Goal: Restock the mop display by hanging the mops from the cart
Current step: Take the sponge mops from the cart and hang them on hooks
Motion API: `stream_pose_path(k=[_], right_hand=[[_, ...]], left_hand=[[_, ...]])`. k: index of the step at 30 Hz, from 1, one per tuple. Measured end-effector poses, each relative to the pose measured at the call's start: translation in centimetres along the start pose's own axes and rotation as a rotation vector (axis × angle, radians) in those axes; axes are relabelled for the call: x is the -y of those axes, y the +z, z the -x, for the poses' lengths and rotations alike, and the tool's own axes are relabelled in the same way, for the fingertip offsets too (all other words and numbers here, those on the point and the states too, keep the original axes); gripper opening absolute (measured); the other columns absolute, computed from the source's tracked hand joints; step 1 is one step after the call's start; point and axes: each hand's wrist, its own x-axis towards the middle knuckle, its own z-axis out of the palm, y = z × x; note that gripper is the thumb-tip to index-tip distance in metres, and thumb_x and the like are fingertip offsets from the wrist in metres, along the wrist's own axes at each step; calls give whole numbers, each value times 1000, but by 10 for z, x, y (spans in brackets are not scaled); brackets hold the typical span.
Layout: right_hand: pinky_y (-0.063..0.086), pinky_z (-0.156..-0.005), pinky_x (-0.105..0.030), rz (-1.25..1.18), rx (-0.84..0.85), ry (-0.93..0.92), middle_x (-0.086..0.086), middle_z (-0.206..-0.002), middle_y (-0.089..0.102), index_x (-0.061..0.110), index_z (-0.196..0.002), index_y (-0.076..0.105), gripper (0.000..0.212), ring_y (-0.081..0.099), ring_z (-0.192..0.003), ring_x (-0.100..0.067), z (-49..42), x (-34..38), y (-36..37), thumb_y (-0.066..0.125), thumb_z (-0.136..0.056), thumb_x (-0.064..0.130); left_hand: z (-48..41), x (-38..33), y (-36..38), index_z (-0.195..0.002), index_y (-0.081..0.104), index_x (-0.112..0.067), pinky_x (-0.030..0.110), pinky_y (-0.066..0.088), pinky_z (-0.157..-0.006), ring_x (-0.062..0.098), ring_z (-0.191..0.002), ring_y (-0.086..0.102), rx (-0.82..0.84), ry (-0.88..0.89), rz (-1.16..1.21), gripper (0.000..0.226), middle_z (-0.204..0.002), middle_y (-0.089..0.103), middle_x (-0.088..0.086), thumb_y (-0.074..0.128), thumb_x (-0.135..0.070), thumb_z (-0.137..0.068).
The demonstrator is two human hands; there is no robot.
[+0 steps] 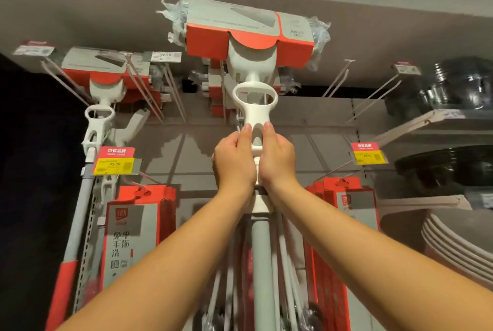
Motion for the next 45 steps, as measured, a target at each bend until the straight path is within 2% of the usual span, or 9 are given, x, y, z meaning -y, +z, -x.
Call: stream_pose_path(k=[4,14,20,25,28,31,36,43,45], right_hand=[[51,-89,-48,-16,20,-40,-7,-92,72,18,-83,69,39,66,-93,-23,-39,-7,-13,41,-100,39],[51,-84,-43,-45,156,-20,-6,-84,69,16,-74,66,40,66,-88,-26,-113,-14,-25,45,-99,39],[48,-80,-33,-62,192,-92,6,-79,61,20,-85,62,32,60,-84,-16,-146,-13,-6,40,-102,37],[51,-83,-38,-72,182,-68,2,-80,61,18,-85,60,35,61,-84,-18,-168,-18,12,39,-101,40],[50,-70,-32,-80,160,-58,4,-78,60,18,-89,59,33,59,-75,-13,-177,-28,19,37,-102,40],[51,-73,-33,-89,146,-39,4,-77,60,19,-92,58,31,58,-72,-11,-186,-44,24,37,-102,40],[52,-86,-42,-128,143,51,-2,-82,62,18,-96,57,30,62,-82,-22,-204,-63,37,38,-101,40],[48,-70,-32,-30,99,17,-2,-75,57,13,-99,55,33,57,-71,-17,-229,-78,55,37,-101,41],[44,-60,-29,10,97,1,-1,-74,56,12,-97,56,34,54,-67,-14,-233,-83,55,37,-102,40]], left_hand=[[-18,6,37,-63,58,-10,30,37,-61,14,-58,44,-31,18,-9,41,-59,52,1,52,-31,-97],[-63,17,94,-58,55,-22,32,41,-65,18,-64,52,-159,54,-37,42,-60,55,-3,51,-33,-98],[-102,20,96,-77,67,1,38,48,-69,23,-71,57,-152,121,-120,46,-74,65,15,49,-36,-99],[-131,24,95,-83,69,1,40,52,-76,29,-78,64,-98,128,-142,46,-80,68,16,49,-36,-99],[-144,35,96,-87,69,-1,42,54,-80,30,-85,66,-58,118,-179,46,-88,70,15,46,-39,-99],[-156,49,96,-89,68,1,32,47,-66,22,-74,60,-3,97,-203,47,-79,64,9,45,-38,-100],[-180,68,98,-65,54,-8,27,34,-51,13,-57,47,55,98,-264,46,-64,52,1,46,-38,-99],[-212,85,99,-68,54,-10,30,40,-65,20,-67,52,109,20,-212,43,-68,54,3,47,-39,-99],[-218,94,100,-80,62,-5,33,48,-70,24,-75,60,142,-23,-198,42,-77,63,8,48,-40,-98]])
